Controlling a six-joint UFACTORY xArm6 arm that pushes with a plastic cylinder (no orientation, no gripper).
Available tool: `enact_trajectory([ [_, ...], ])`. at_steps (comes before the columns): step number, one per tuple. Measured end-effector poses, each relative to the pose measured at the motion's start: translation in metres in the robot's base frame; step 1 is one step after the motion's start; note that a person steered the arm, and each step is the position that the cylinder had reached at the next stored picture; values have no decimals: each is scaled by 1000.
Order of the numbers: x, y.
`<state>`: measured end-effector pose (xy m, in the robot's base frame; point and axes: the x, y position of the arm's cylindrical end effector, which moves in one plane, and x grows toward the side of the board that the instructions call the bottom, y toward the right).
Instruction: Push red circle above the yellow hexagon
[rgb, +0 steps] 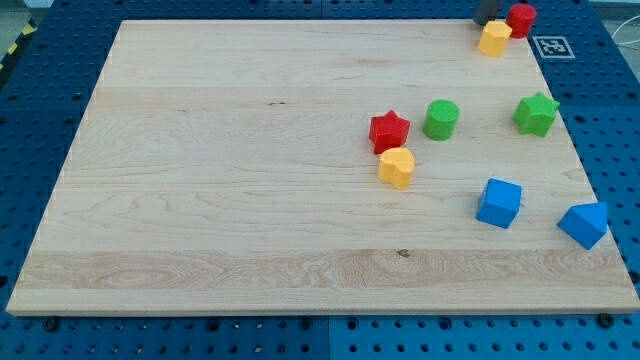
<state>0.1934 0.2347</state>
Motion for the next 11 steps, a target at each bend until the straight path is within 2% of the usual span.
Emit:
enact_trajectory([
  [3,3,-48],
  [5,41,-81],
  [6,77,-82],
  [7,107,-70],
  [8,117,-45],
  [11,144,73],
])
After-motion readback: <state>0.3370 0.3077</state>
